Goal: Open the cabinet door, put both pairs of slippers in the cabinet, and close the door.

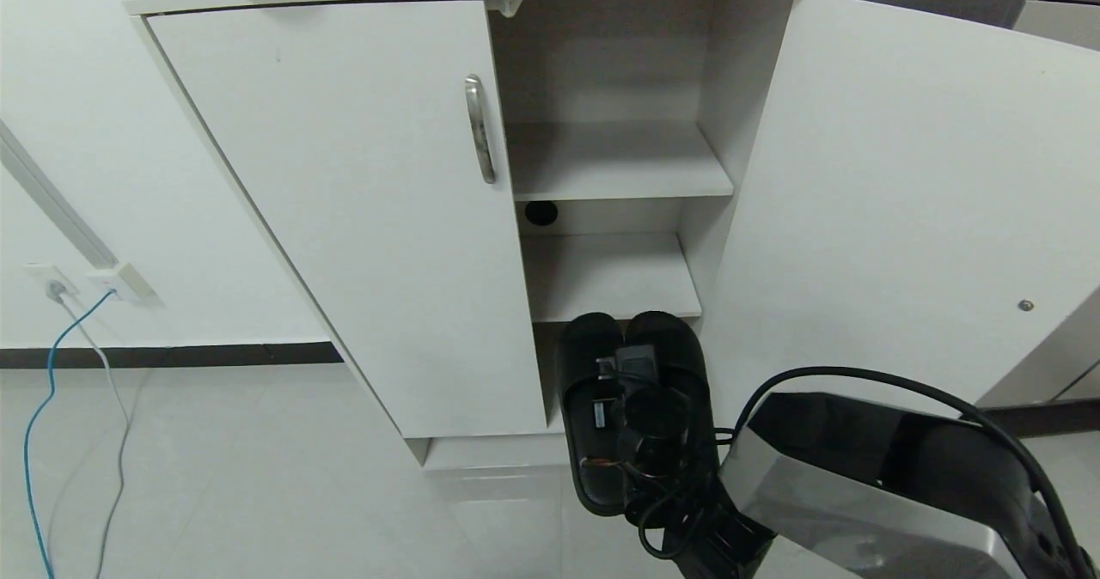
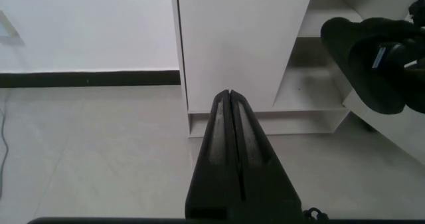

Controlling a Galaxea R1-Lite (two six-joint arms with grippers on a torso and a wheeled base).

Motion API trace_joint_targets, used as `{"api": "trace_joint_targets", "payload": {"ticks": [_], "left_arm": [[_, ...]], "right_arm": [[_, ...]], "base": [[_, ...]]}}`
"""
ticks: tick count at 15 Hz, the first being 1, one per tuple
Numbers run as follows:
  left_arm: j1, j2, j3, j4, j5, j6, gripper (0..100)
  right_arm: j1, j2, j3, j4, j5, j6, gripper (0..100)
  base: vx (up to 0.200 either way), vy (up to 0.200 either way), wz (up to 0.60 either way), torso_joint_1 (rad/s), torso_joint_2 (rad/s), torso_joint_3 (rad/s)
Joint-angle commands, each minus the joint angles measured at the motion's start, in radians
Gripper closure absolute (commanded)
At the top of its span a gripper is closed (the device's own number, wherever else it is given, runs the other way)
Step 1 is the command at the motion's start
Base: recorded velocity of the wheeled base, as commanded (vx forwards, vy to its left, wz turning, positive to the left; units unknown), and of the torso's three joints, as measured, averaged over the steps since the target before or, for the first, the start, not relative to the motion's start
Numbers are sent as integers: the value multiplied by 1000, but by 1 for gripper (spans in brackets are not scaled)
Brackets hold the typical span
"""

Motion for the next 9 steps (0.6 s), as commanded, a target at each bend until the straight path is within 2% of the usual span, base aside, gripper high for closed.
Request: {"api": "trace_joint_targets", "payload": {"ticks": [1,6,9], "left_arm": [[1,1,0,0,1,0,100],[1,1,0,0,1,-2,100],[1,1,0,0,1,-2,100]], "right_arm": [[-4,30,8,-9,-1,-8,100],[-8,39,5,-6,-1,-5,100],[-10,39,3,-6,-1,-5,100]], "base": [[0,0,0,0,0,0],[0,0,0,0,0,0],[200,0,0,6,2,1]]}}
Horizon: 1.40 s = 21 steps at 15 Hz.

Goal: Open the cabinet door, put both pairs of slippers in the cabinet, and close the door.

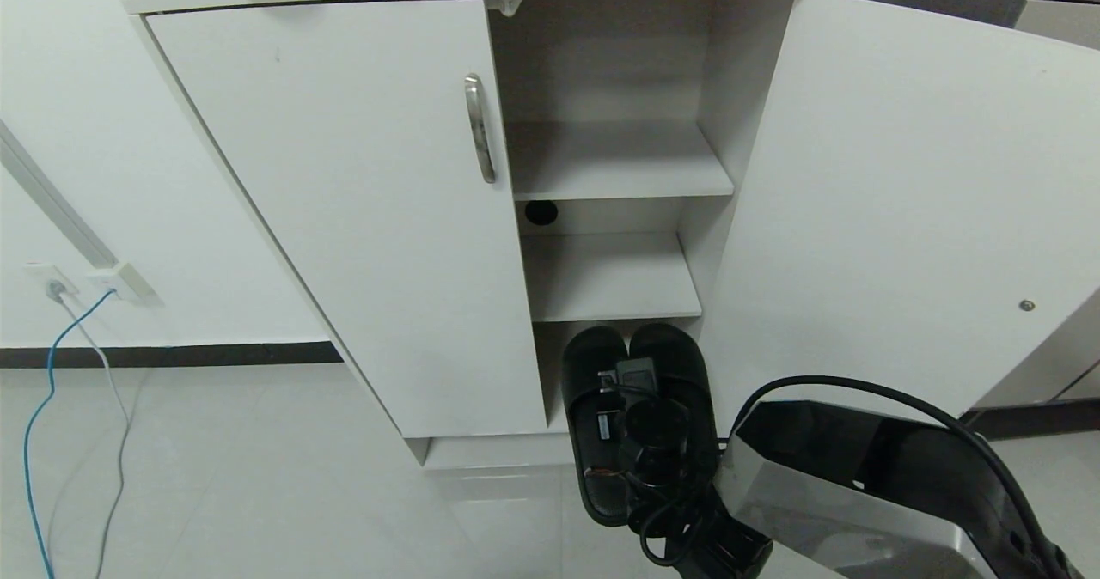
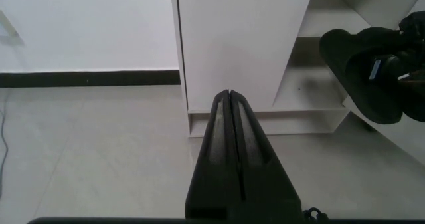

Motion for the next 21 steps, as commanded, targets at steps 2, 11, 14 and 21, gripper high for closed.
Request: {"api": "trace_joint_targets", "payload": {"ticks": [2,11,14,21], "left_arm": [[0,1,0,0,-1,-1,100],[0,1,0,0,1,-1,100],[0,1,0,0,1,-1,100],[0,1,0,0,1,-1,100]], "right_arm": [[-4,-1,-4,0,0,0,100],[-4,-4,-59,32,0,0,100],[-14,-2,-194,186,3,34,100],[-91,82,-544,528,81,110,100]], "base": [[200,0,0,-2,5,7],[156,0,0,2,1,1],[0,0,0,0,0,0],[0,0,0,0,0,0]]}}
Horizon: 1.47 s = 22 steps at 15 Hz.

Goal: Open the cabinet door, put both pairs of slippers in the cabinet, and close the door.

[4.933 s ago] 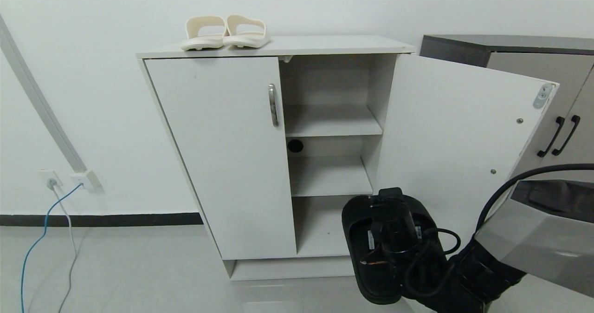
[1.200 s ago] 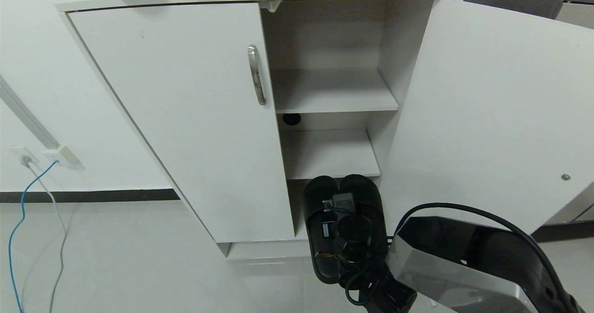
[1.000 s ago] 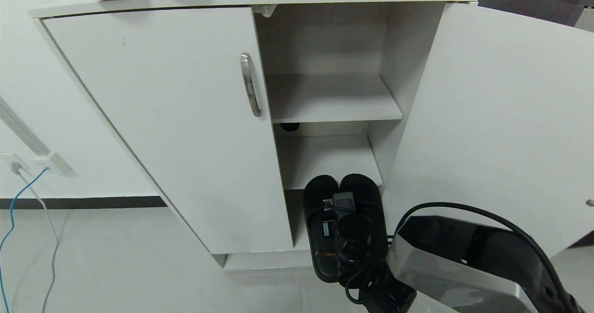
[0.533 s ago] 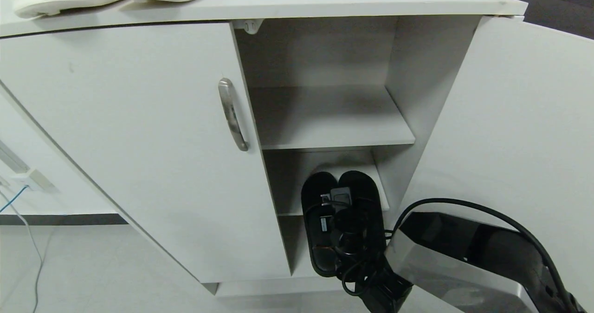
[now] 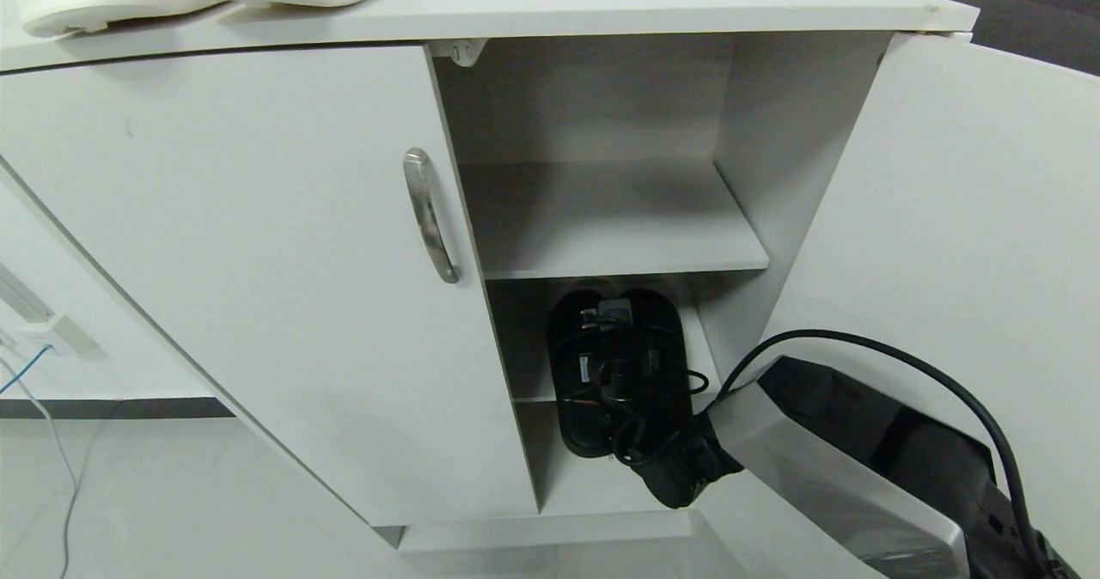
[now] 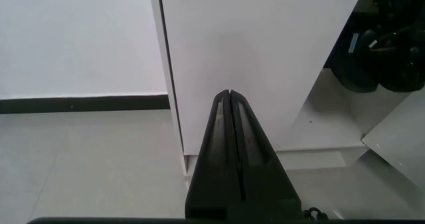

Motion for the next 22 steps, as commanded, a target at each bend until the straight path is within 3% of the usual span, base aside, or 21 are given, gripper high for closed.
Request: {"api": "trace_joint_targets", "payload": {"ticks": [1,4,10,15,16,20,22], "left_arm": [[1,1,0,0,1,0,100],[1,1,0,0,1,0,100],[1,1,0,0,1,0,100],[1,1,0,0,1,0,100],[1,1,0,0,1,0,100],[1,1,0,0,1,0,100],[1,1,0,0,1,0,100]], "right_arm": [[-34,38,-108,97,28,48,100],[-56,46,-195,199,54,74,100],[-87,127,-384,279,51,67,100],[-87,139,-387,288,51,64,100],[-87,139,-387,288,51,64,0],[-79,133,-373,287,43,62,0],[-74,92,-299,276,34,64,0]], "base": [[0,0,0,0,0,0],[0,0,0,0,0,0],[0,0,0,0,0,0],[0,0,0,0,0,0],[0,0,0,0,0,0],[0,0,0,0,0,0],[0,0,0,0,0,0]]}}
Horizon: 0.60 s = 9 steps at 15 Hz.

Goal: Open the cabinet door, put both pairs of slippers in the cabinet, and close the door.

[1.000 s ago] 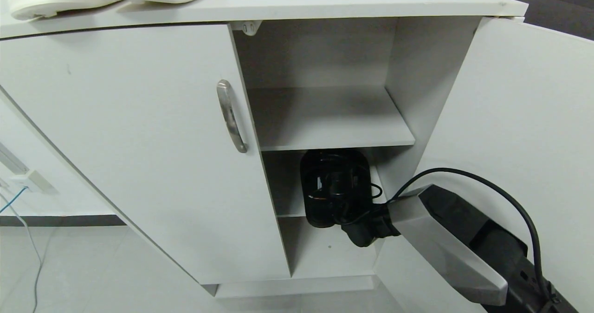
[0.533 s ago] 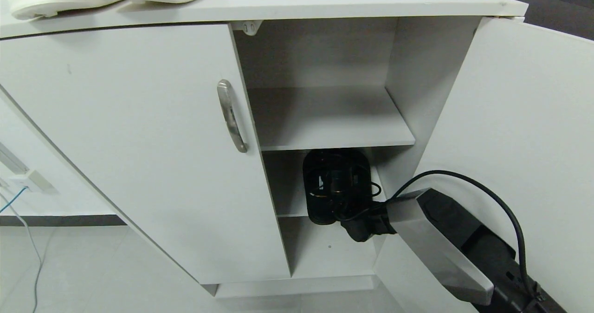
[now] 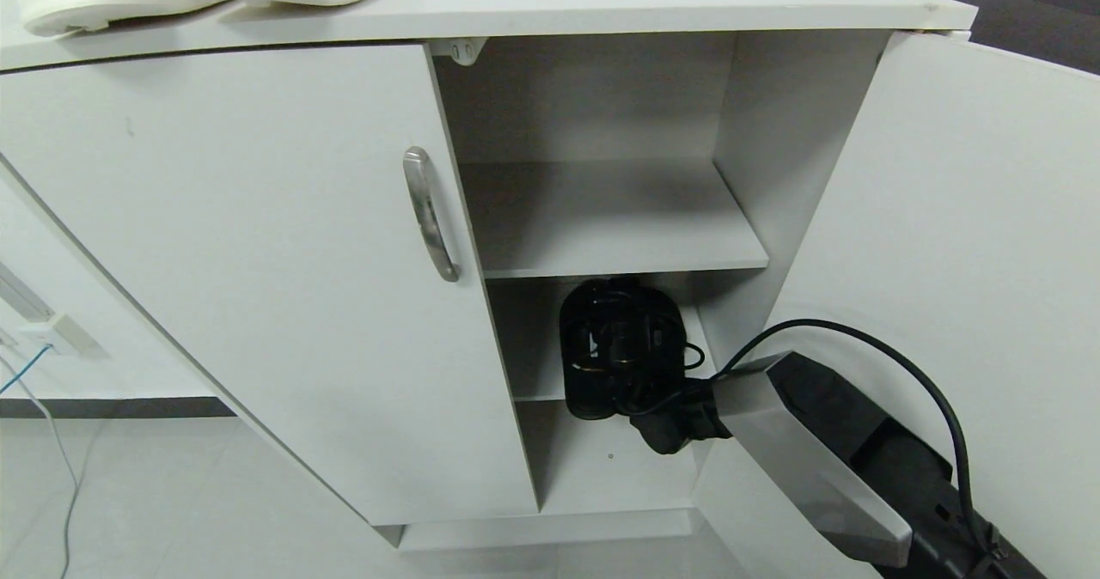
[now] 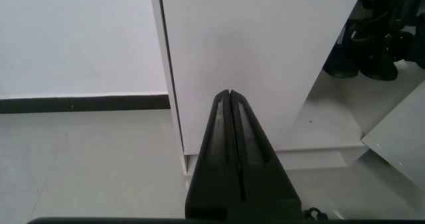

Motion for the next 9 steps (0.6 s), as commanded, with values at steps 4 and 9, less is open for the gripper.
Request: {"api": "trace_joint_targets", "payload": {"ticks": [4,9], "left_arm": [[0,1,0,0,-3,6,100],[0,1,0,0,-1,3,100]], "right_arm": [[35,-129,236,-97,-20,4,0],[87,-327,614,-266,-32,4,0]], "base": [[0,0,0,0,0,0],[0,0,0,0,0,0]]}}
